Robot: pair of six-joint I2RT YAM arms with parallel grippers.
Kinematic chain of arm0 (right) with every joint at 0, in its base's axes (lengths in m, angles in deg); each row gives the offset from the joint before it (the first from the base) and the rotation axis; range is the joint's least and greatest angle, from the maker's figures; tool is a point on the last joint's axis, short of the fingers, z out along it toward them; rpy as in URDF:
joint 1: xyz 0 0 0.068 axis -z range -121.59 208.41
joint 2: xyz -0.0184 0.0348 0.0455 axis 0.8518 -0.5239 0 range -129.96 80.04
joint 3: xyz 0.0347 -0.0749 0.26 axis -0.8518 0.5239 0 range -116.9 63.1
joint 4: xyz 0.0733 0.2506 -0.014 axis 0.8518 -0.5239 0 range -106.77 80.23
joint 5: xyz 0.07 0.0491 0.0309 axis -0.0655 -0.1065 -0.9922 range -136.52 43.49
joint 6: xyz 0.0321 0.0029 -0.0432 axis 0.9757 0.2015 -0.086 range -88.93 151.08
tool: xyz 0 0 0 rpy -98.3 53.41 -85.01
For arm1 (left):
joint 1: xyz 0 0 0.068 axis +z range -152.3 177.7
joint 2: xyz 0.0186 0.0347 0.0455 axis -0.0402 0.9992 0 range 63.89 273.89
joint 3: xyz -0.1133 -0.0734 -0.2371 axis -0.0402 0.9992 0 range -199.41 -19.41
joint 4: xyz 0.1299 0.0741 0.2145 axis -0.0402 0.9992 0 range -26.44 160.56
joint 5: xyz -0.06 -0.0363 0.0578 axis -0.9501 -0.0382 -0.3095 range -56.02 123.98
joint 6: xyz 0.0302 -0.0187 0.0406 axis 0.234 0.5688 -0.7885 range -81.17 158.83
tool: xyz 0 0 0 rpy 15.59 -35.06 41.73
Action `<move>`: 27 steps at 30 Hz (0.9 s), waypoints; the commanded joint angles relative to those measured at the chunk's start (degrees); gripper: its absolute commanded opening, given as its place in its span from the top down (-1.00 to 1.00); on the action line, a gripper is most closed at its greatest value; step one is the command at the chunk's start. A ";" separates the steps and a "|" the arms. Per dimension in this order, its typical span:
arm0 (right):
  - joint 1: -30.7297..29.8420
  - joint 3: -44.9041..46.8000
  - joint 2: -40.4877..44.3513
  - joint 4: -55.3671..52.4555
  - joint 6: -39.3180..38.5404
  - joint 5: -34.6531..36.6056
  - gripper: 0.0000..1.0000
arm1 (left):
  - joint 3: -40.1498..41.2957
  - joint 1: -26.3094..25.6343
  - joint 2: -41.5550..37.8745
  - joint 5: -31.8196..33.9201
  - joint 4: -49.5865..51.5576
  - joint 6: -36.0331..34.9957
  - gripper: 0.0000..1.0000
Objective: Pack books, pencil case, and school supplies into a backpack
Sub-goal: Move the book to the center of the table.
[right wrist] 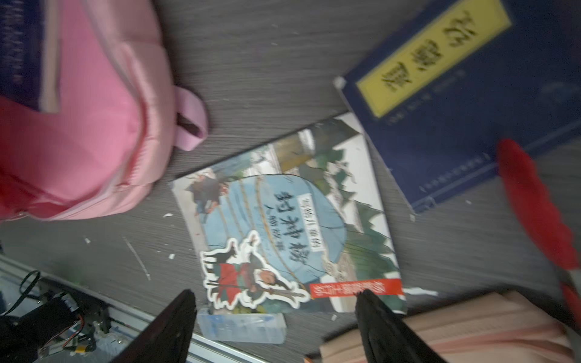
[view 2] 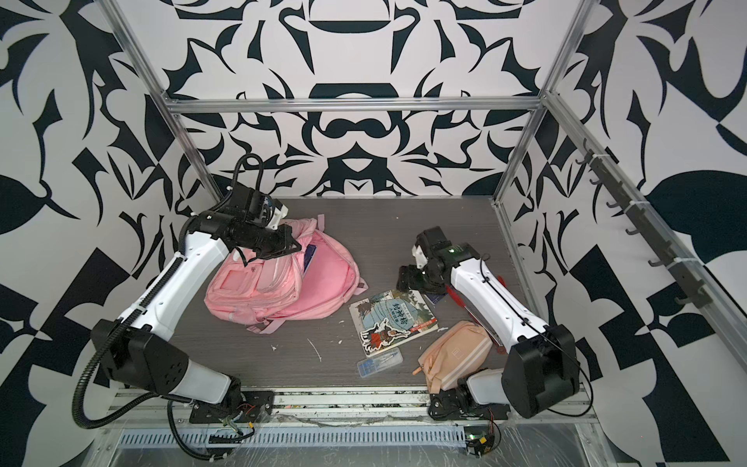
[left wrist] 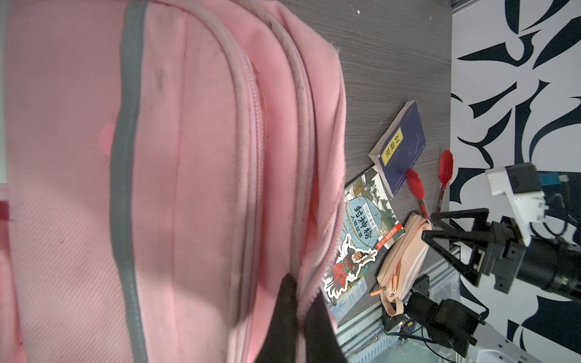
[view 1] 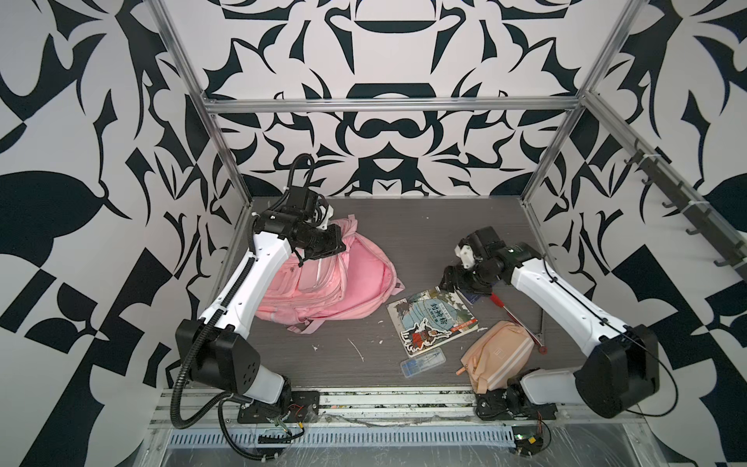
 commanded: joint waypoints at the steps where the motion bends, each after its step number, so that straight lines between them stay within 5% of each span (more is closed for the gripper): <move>1: 3.22 1.48 0.72 -1.97 -4.78 -0.86 -0.68 | 1.41 0.47 -2.98 -0.75 -2.16 -0.68 1.00; 18: 9.69 4.72 -11.91 5.03 -10.87 -6.08 -0.74 | 3.21 0.47 -4.48 -2.90 -2.75 1.47 1.00; 27: 9.69 9.52 -13.11 5.71 -6.73 -4.23 -0.73 | 3.60 0.47 -3.68 -4.22 -2.69 1.18 1.00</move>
